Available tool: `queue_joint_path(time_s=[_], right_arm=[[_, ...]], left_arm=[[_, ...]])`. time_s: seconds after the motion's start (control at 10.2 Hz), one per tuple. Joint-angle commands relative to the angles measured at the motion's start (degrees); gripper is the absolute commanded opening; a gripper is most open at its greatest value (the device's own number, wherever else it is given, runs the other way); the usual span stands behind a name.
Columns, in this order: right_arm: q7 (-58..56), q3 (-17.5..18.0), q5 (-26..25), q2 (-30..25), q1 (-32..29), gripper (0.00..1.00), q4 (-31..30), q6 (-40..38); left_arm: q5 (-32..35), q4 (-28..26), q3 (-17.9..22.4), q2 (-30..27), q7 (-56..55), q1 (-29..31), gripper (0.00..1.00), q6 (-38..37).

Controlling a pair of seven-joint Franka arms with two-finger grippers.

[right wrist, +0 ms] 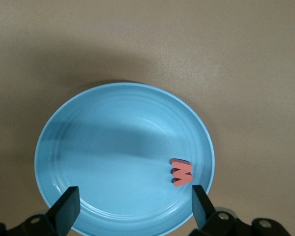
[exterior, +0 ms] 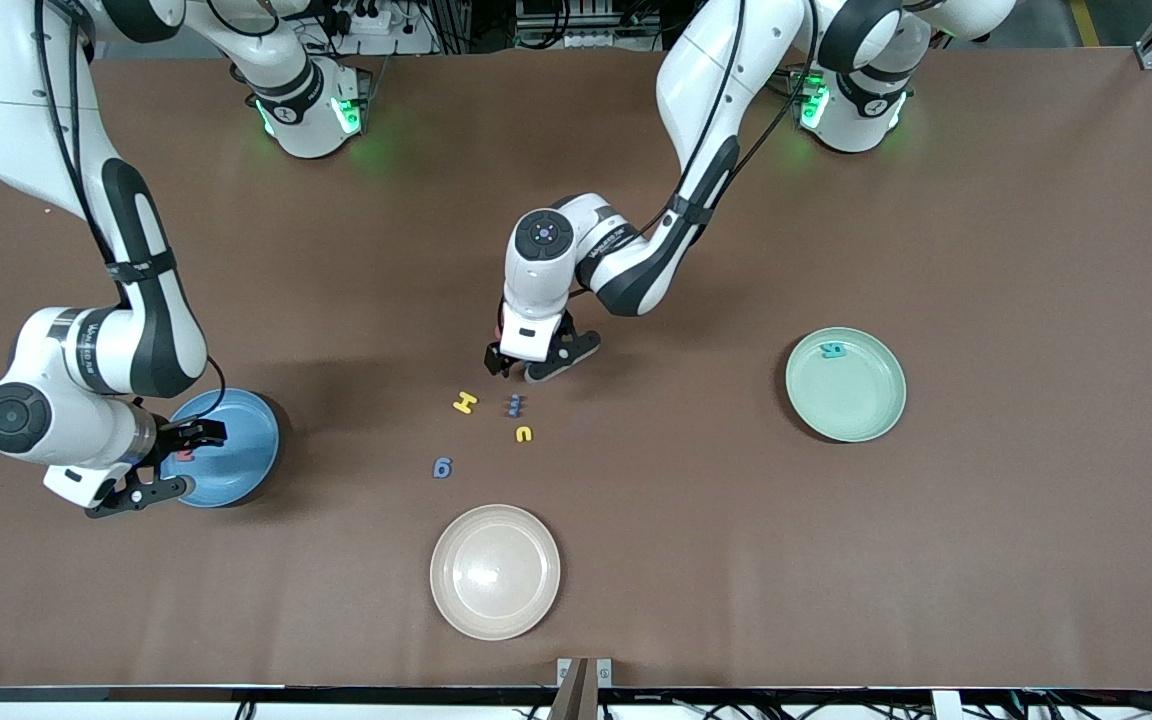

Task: Sort upper and lower case letters into plates
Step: 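Grasp the blue W letter with the left gripper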

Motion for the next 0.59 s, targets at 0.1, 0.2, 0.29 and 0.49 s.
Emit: queue_joint_path(time_s=[0.1, 0.2, 0.29, 0.49], right_arm=[[0.56, 0.29, -0.86, -0.17, -0.07, 1.0, -0.05, -0.02], [0.56, 0.29, -0.86, -0.17, -0.07, 1.0, -0.05, -0.02], [0.56, 0.29, -0.86, -0.17, -0.07, 1.0, 0.04, -0.02], [0.56, 0.29, -0.86, -0.26, -0.07, 1.0, -0.05, -0.11]], left_arm=[[-1.59, 1.66, 0.37, 1.55, 1.67, -0.12, 1.0, -3.49], [-1.59, 1.66, 0.37, 1.73, 1.58, -0.3, 1.0, -5.43], [-1.59, 1.66, 0.37, 1.82, 1.58, -0.39, 1.0, -6.05], [-1.51, 1.66, 0.37, 2.43, 1.67, -0.39, 1.0, -6.59]])
